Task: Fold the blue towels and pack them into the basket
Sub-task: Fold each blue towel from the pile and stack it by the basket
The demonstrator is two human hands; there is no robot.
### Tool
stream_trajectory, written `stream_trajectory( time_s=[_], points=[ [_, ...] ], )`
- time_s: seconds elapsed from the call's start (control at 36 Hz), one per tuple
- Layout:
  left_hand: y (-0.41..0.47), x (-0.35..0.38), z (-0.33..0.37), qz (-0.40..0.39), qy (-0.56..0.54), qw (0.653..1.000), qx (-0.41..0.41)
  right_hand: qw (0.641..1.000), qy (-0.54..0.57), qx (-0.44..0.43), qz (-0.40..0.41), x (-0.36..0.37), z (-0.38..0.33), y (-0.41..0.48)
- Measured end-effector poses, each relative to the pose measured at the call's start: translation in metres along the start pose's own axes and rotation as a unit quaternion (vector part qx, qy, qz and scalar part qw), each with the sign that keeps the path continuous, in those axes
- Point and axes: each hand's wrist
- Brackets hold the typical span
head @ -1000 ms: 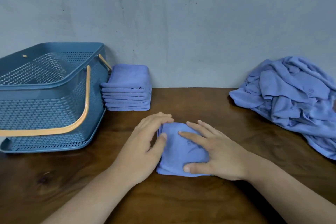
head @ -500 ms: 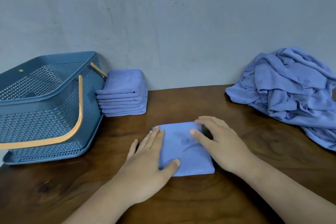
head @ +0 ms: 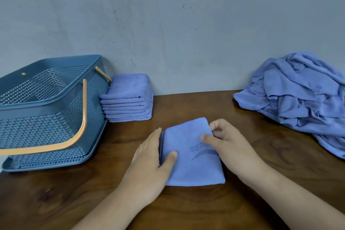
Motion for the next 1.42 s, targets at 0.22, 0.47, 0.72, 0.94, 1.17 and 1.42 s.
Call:
stream_trajectory(
  time_s=[0.22,0.47,0.72,0.94,1.17,1.42],
  points=[
    [0.012,-0.006,0.013,0.139,-0.485,0.863,-0.039,0.968,0.231,-0.041,-0.085,0.006,-0.015,-0.016],
    [0.001,-0.002,0.028,0.079,-0.514,0.853,-0.043,0.966,0.253,-0.033,-0.038,0.015,-0.014,-0.015],
    [-0.002,-0.001,0.036,0.213,-0.393,0.894,-0.034,0.962,0.234,-0.009,-0.142,0.016,-0.020,-0.032],
    [-0.013,-0.008,0.041,0.241,-0.214,0.943,0.078,0.972,0.191,-0.002,-0.138,0.019,-0.021,-0.035],
    [-0.006,-0.014,0.029,0.244,-0.121,0.960,0.065,0.980,0.181,-0.017,-0.081,0.027,-0.022,-0.038],
    [0.004,-0.016,0.011,0.302,-0.228,0.926,-0.014,0.977,0.140,-0.123,-0.102,0.034,-0.016,-0.037]
  ],
)
Point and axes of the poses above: each hand's wrist, its own y-axis towards the middle knuckle, its own x-axis out of the palm, z = x × y, and after that the axes turned 12 degrees about x, right-handed
